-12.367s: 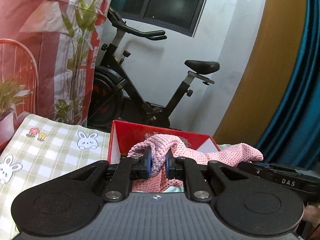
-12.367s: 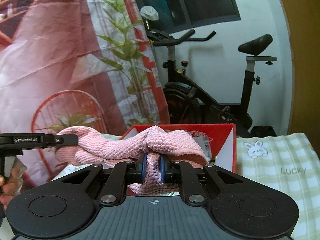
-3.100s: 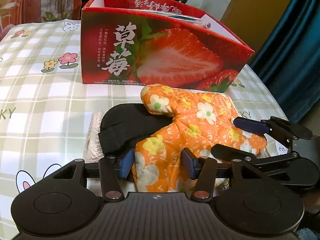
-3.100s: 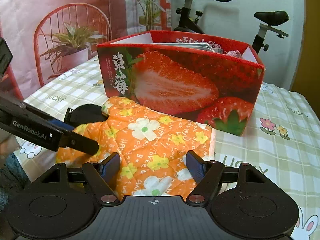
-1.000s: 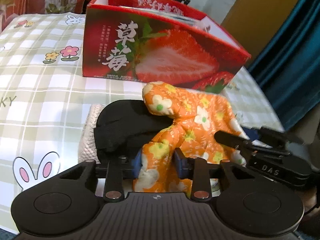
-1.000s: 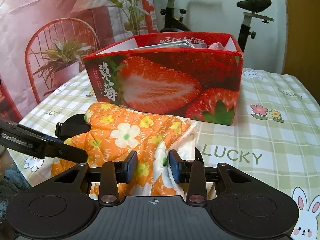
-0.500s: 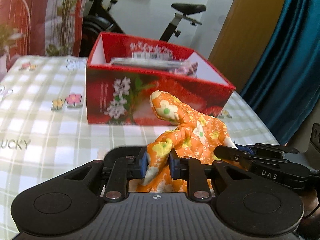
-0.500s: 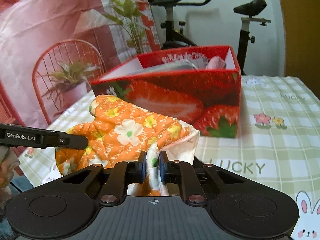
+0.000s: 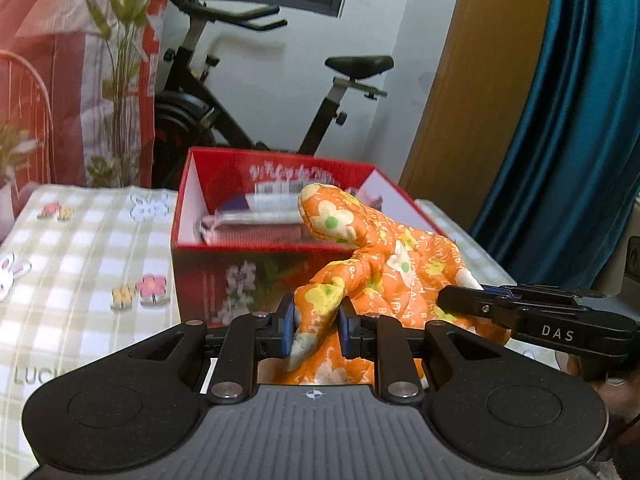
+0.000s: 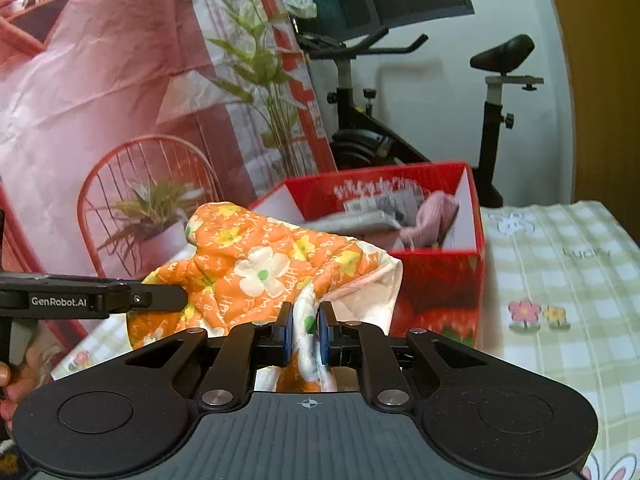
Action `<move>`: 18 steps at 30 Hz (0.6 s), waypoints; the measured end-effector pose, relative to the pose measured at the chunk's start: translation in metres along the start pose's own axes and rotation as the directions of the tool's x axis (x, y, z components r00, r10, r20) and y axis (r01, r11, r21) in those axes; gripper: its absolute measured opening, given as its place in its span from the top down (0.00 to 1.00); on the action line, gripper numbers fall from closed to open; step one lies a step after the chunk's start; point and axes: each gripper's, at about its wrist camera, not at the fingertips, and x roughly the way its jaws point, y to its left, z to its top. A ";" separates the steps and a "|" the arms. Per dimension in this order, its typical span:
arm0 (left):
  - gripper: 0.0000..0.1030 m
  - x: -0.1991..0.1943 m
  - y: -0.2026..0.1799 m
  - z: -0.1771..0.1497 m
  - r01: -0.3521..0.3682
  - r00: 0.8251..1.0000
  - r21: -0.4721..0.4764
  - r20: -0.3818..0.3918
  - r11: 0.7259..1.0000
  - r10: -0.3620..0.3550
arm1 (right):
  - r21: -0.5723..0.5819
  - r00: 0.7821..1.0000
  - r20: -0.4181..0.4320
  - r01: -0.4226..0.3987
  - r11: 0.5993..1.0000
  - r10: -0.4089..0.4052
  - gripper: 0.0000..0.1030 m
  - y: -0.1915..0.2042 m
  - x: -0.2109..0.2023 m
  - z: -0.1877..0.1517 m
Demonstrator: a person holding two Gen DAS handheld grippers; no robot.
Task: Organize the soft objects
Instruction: 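Carry the orange floral cloth into the red box and open both tools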
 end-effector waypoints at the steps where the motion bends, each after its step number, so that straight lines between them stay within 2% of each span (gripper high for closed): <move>1: 0.78 0.000 0.000 0.003 0.000 1.000 0.000 0.007 1.000 0.000 | -0.007 1.000 0.004 -0.001 1.000 0.001 0.89 0.001 0.000 0.004; 8: 0.78 0.000 0.002 0.020 -0.002 0.999 0.010 0.044 1.000 0.002 | -0.052 1.000 0.026 0.000 0.999 0.001 0.89 0.007 0.004 0.031; 18: 0.78 0.016 0.011 0.038 0.002 0.999 0.005 0.039 1.000 -0.002 | -0.055 1.000 0.002 -0.001 0.999 0.001 0.89 -0.001 0.022 0.054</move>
